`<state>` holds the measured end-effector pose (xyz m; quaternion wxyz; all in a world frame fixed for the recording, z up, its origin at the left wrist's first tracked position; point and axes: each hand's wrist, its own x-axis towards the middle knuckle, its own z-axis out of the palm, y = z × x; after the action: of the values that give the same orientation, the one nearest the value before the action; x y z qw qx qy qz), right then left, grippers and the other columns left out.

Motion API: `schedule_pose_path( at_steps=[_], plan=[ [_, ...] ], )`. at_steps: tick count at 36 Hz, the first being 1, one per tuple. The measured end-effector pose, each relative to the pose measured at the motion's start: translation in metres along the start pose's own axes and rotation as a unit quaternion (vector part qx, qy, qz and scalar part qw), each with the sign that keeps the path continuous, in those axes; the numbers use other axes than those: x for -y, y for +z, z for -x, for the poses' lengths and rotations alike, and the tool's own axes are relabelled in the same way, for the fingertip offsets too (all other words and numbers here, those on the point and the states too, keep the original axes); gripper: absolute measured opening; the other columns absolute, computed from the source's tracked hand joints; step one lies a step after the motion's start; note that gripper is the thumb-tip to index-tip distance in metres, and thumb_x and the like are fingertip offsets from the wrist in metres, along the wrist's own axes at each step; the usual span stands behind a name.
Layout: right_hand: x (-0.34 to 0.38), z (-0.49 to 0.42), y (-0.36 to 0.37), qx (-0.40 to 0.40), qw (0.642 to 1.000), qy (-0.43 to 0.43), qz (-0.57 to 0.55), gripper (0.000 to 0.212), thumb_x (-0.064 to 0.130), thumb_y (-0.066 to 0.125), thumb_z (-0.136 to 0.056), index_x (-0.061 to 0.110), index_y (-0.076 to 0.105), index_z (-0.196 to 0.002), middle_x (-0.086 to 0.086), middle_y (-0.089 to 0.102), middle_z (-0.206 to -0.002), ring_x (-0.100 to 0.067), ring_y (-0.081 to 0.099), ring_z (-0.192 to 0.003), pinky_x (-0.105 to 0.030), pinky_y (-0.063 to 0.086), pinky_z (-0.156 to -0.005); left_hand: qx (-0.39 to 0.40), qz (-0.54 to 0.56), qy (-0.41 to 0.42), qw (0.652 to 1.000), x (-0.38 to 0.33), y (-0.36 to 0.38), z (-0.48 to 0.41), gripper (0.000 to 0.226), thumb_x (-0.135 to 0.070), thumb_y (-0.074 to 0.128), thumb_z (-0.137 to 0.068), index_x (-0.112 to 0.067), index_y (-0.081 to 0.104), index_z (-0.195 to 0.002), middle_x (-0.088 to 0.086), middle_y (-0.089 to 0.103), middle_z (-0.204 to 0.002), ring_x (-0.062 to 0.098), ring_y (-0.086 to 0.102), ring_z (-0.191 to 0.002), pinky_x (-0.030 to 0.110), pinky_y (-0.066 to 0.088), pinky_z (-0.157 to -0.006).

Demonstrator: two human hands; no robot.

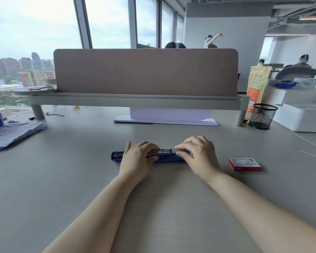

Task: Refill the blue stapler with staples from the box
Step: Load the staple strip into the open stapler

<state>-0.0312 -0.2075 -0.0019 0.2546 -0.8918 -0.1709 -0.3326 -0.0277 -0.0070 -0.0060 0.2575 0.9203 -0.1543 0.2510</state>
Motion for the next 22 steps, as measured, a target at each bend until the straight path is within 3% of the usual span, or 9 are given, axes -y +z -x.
schedule_pose_path(
  at_steps=[8, 14, 18, 22],
  plan=[
    [-0.007, 0.001, -0.002, -0.004, 0.999, 0.031, 0.022, 0.013, 0.027, 0.072, -0.076, 0.027, 0.074, -0.089, 0.002, 0.07, -0.09, -0.024, 0.056, -0.095, -0.03, 0.03, -0.08, 0.012, -0.032, -0.003, 0.999, 0.005, 0.0, 0.0, 0.02, -0.034, 0.054, -0.089, -0.033, 0.06, -0.109, -0.012, 0.063, -0.113, 0.017, 0.053, -0.112, 0.044, 0.003, -0.117],
    [-0.012, 0.002, 0.0, 0.07, 0.991, 0.115, 0.016, 0.028, 0.032, 0.065, -0.082, 0.024, 0.065, -0.11, 0.0, 0.066, -0.113, -0.026, 0.051, -0.108, -0.035, 0.037, -0.088, 0.025, -0.077, -0.033, 0.996, 0.005, 0.0, 0.001, 0.031, -0.042, 0.048, -0.091, -0.036, 0.054, -0.12, -0.012, 0.058, -0.127, 0.016, 0.042, -0.126, 0.048, -0.003, -0.118],
    [-0.012, 0.002, -0.002, 0.091, 0.984, 0.151, -0.006, 0.037, 0.037, 0.062, -0.084, 0.023, 0.06, -0.118, 0.0, 0.064, -0.122, -0.026, 0.049, -0.115, -0.035, 0.038, -0.093, 0.027, -0.112, -0.077, 0.99, 0.008, -0.01, 0.006, 0.058, -0.061, 0.044, -0.085, -0.036, 0.036, -0.136, -0.009, 0.037, -0.148, 0.019, 0.028, -0.138, 0.051, -0.007, -0.117],
    [-0.007, 0.005, -0.006, 0.136, 0.975, 0.178, -0.004, 0.051, 0.048, 0.059, -0.083, 0.023, 0.052, -0.126, -0.001, 0.057, -0.133, -0.025, 0.044, -0.125, -0.036, 0.036, -0.1, 0.062, -0.125, -0.236, 0.962, 0.016, -0.027, 0.02, 0.098, -0.08, 0.041, -0.07, -0.029, 0.008, -0.146, 0.005, 0.009, -0.159, 0.027, 0.007, -0.145, 0.052, -0.009, -0.115]
  ],
)
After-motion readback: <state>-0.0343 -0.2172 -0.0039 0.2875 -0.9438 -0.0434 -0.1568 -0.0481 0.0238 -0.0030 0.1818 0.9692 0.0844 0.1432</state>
